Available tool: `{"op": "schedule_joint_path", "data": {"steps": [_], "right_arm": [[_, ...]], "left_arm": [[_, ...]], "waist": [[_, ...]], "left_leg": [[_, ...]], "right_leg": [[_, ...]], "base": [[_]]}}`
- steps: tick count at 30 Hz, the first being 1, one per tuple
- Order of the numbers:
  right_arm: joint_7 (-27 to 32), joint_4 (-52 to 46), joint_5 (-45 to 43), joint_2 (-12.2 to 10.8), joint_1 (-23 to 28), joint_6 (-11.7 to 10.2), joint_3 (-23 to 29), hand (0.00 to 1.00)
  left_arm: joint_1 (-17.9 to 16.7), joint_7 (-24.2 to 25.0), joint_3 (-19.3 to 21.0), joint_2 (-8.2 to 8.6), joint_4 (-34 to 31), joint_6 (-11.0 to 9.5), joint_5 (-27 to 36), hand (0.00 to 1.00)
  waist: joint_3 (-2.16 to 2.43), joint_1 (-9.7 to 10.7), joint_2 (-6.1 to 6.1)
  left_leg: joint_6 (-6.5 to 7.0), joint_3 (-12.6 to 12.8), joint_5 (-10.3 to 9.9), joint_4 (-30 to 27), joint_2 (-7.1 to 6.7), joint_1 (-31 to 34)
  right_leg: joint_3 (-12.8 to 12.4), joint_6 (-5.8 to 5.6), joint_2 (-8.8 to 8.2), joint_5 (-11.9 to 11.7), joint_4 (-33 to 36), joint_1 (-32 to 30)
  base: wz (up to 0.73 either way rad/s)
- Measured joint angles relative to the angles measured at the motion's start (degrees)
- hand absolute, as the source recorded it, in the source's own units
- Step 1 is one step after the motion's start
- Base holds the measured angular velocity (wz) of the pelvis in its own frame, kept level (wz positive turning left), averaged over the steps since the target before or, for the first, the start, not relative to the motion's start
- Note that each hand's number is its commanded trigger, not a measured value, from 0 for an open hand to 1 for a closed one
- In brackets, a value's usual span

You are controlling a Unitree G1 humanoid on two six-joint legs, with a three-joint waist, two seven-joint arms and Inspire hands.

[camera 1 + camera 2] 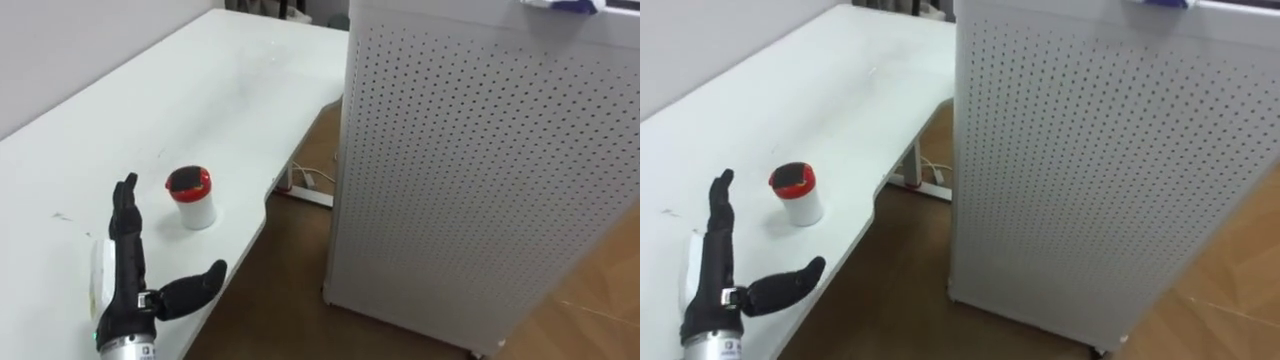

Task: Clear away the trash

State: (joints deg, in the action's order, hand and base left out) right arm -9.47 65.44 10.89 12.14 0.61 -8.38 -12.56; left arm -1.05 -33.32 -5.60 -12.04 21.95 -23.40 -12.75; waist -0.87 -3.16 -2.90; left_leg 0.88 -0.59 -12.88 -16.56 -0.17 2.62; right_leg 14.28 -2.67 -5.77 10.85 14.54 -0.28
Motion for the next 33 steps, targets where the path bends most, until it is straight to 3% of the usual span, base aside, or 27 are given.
{"op": "schedule_joint_path", "data": {"steps": [9, 20, 29, 33], "right_arm": [[-0.7, -0.34, -0.62, -0.53, -0.15, 0.94, -0.17, 1.0], [-2.06, -1.25, 0.08, -0.65, 0.05, 0.97, -0.95, 1.0], [-2.34, -1.99, 0.04, -0.82, 0.38, 2.12, -1.99, 1.0], [-2.15, -2.68, -0.01, -0.94, 0.81, 2.14, -2.1, 1.0]], "left_arm": [[0.44, -0.11, -1.16, 0.59, 6.98, 1.04, 9.7, 0.0], [3.5, -0.13, -1.34, 0.63, 11.33, 1.01, 12.68, 0.0], [4.62, -1.95, -1.37, 1.44, 12.06, 1.0, 16.04, 0.0], [6.73, -2.24, -1.13, 1.44, 12.06, 2.39, 19.02, 0.0]], "waist": [[0.07, 1.87, 0.45], [-0.01, 2.94, 0.66], [0.2, 3.33, 0.94], [0.19, 3.57, 0.89]], "left_leg": [[-0.2, 0.29, 0.02, 1.12, 0.45, -0.36], [-0.21, 0.6, 0.02, 1.37, 0.6, -1.1], [-0.41, 1.13, 0.18, 1.74, 0.72, -1.37], [-0.41, 1.07, 0.19, 1.54, 0.71, -1.22]], "right_leg": [[0.04, 0.17, 0.63, -0.37, -1.07, 0.13], [-0.69, 0.23, 0.74, -0.4, -0.92, 0.37], [-1.05, 0.41, 0.93, -0.55, -1.02, 0.35], [-1.23, 0.41, 0.92, -0.55, -1.07, 0.39]], "base": [[-0.02], [-0.02], [-0.02], [0.0]]}}
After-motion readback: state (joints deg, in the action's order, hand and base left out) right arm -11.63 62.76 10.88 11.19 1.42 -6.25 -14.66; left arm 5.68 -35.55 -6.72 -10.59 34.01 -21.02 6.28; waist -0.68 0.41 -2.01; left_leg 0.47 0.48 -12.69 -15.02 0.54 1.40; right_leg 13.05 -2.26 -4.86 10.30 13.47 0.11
